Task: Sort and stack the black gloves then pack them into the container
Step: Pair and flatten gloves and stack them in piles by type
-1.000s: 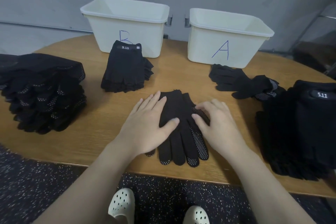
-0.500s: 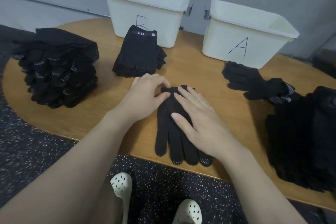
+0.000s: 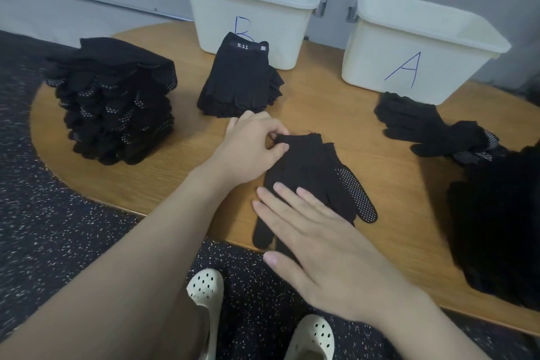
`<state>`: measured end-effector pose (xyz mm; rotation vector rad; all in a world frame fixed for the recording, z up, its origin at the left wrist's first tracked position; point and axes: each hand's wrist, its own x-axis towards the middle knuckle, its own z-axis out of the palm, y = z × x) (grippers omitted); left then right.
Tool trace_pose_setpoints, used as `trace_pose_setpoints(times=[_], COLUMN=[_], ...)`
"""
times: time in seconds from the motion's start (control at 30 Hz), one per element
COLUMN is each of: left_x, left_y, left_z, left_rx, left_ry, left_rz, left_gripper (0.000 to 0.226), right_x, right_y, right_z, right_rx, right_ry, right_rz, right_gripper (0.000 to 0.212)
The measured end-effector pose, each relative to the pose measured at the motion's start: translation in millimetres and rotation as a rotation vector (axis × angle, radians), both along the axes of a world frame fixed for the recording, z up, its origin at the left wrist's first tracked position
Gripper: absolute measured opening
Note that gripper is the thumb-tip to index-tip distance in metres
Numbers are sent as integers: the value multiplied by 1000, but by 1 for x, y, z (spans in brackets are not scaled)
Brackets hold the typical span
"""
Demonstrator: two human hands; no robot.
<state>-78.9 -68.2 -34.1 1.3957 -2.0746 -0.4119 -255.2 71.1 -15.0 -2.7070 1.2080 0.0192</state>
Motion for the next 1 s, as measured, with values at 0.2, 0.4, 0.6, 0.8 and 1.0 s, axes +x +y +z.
trace_pose_setpoints(times=[0.2,0.4,0.6,0.8,1.0], left_x=[1,2,1,0,1], left_y=[4,5,-1,-3,-8], left_z=[2,-1,0,0,6], left_rx=[-12,-46,13,16,42], left_ry=[-9,26,-37,54,152], left_rz=[-32,-50,-108,-51,39], left_gripper=[11,15,27,3,5], right_x=[10,-2,-26,-23,-20], right_y=[17,8,-17,-24,-34], right_z=[0,13,4,-1,-2], right_rx=[36,93,75,78,67], right_ry=[-68,-227,-115,-81,-92], right_rz=[70,-125,-375,-379,-382], right_gripper=[64,65,76,80,83])
